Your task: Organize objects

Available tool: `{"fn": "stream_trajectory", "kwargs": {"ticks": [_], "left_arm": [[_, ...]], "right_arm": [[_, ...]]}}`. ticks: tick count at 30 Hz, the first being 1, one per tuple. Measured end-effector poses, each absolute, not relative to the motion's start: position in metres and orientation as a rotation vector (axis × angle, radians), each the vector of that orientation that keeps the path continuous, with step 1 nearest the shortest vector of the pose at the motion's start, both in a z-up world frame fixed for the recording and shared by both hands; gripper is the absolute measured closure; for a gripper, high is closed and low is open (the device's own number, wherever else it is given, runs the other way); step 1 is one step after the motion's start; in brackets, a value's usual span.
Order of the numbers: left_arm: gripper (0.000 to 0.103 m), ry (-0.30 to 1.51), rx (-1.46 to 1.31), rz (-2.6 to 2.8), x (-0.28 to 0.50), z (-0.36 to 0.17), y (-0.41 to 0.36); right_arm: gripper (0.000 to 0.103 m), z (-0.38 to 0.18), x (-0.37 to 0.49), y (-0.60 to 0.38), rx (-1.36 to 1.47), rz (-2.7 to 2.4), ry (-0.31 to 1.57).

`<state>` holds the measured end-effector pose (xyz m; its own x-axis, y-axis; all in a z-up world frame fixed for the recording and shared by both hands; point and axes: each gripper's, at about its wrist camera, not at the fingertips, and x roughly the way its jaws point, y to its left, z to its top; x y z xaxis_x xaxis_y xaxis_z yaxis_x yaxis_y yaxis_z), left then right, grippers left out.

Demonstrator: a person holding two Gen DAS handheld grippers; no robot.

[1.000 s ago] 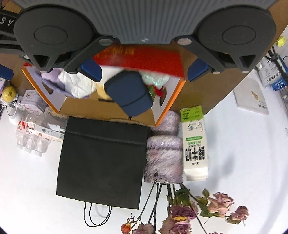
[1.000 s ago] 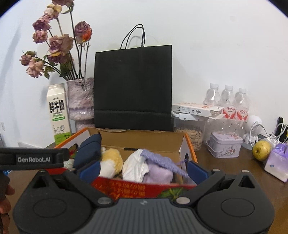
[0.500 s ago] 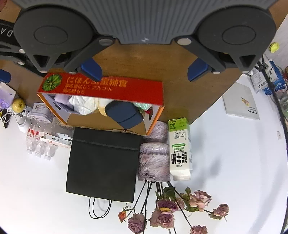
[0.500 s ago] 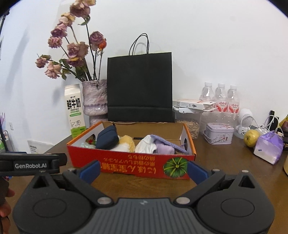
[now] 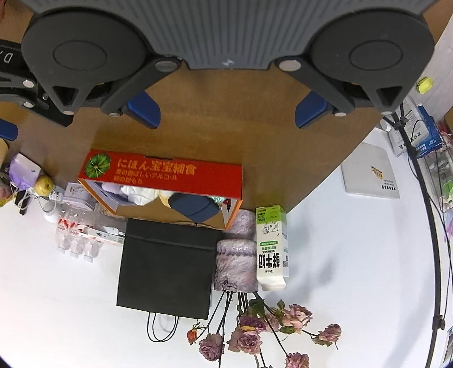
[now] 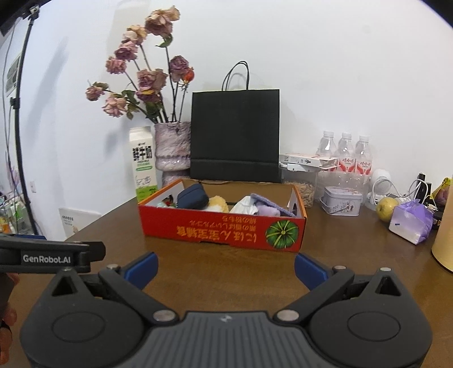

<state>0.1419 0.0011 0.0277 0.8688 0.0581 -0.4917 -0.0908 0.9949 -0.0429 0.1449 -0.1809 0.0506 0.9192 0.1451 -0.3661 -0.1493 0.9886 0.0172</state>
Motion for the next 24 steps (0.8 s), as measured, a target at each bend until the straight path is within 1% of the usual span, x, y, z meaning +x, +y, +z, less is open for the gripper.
{"fn": "stream_trajectory", "kwargs": {"ticks": [13, 24], "left_arm": [[0.0, 0.492, -0.016, 0.052, 0.064, 0.035, -0.005], [0.0, 0.47, -0.01, 0.052, 0.039, 0.042, -0.008]], "right_arm": [[0.0, 0.06, 0.075, -0.184, -0.024, 0.18, 0.387], [0.0, 0.066, 0.044, -0.189, -0.028, 0.195, 0.371]]}}
